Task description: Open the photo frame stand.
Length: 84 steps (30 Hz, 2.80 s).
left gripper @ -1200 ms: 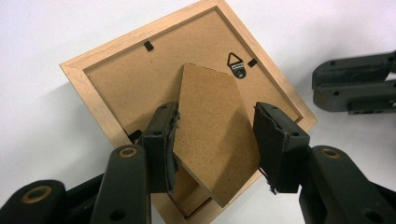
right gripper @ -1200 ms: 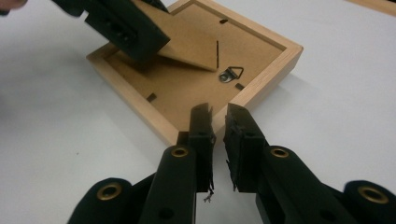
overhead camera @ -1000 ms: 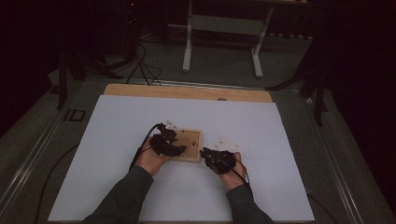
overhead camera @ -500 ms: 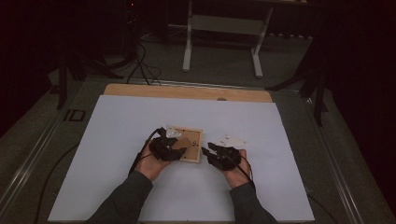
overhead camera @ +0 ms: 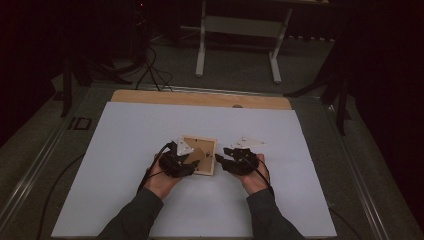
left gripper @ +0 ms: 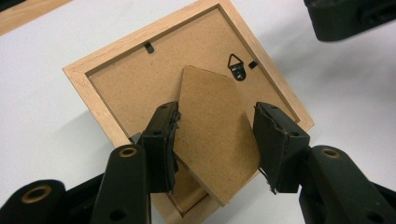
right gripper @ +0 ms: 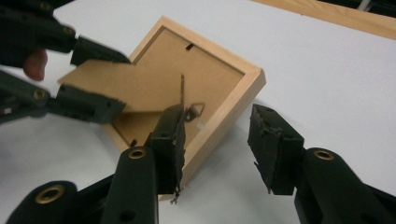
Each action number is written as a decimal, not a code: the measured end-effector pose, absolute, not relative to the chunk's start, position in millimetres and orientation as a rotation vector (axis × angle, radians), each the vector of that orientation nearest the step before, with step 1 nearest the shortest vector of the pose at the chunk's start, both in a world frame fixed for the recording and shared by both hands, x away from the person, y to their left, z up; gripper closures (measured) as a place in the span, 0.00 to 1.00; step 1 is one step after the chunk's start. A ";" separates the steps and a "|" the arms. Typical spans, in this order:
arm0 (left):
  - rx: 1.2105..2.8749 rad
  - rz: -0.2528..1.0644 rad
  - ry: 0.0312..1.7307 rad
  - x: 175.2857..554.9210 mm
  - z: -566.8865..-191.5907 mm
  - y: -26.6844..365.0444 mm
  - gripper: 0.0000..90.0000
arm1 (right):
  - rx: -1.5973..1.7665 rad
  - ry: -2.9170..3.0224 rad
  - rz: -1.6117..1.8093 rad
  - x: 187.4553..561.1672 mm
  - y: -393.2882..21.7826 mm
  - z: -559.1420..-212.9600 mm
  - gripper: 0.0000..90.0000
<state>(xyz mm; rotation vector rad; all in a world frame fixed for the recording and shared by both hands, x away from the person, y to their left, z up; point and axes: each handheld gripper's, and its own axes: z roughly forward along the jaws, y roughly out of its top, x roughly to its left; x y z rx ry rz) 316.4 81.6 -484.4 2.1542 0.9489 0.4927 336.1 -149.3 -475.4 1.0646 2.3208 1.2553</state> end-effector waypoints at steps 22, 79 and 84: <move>2.125 0.555 0.938 304.8 -488.2 81.4 0.58 | 1.111 2.341 1.286 362.8 -141.8 -472.5 0.59; 2.045 0.159 0.940 309.1 -499.2 110.5 0.71 | 1.115 2.497 1.475 382.1 -138.3 -483.6 0.62; 2.032 0.133 0.941 309.9 -498.2 111.4 0.73 | 1.091 2.477 1.463 375.7 -138.5 -481.4 0.62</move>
